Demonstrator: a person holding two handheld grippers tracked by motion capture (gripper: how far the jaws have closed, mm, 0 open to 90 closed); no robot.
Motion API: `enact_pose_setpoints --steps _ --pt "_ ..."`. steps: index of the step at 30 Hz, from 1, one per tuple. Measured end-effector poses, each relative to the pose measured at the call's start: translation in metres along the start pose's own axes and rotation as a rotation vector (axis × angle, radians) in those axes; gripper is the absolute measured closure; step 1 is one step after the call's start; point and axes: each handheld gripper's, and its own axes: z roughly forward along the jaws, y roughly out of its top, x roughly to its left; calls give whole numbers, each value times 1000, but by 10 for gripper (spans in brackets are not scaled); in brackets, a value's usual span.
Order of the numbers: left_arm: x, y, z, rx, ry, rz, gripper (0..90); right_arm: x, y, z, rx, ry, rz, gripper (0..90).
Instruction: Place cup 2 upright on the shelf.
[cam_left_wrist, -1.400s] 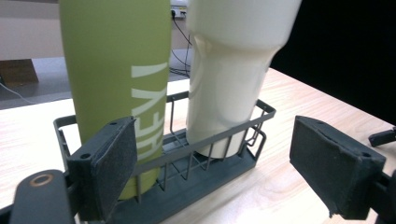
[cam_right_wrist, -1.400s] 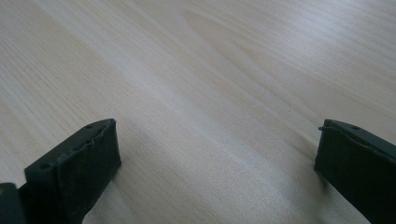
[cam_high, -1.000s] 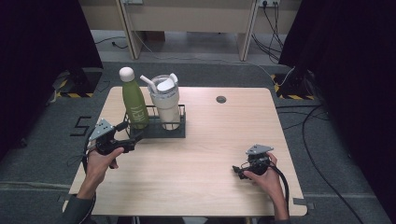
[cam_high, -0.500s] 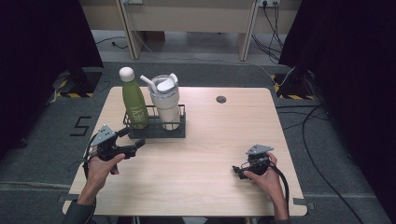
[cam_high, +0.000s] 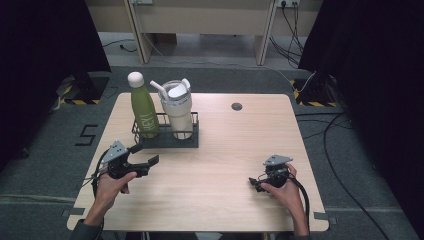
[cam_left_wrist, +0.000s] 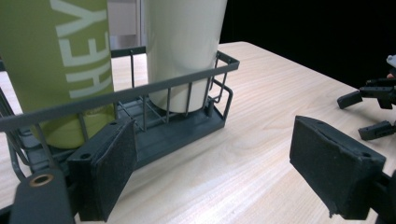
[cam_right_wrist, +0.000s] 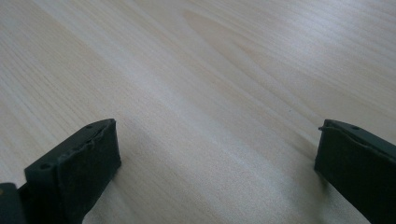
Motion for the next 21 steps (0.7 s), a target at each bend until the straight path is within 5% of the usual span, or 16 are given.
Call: enact_pose_setpoints --steps 21 --pt "-2 -22 -3 49 -2 -5 148 0 0 0 0 0 0 4"
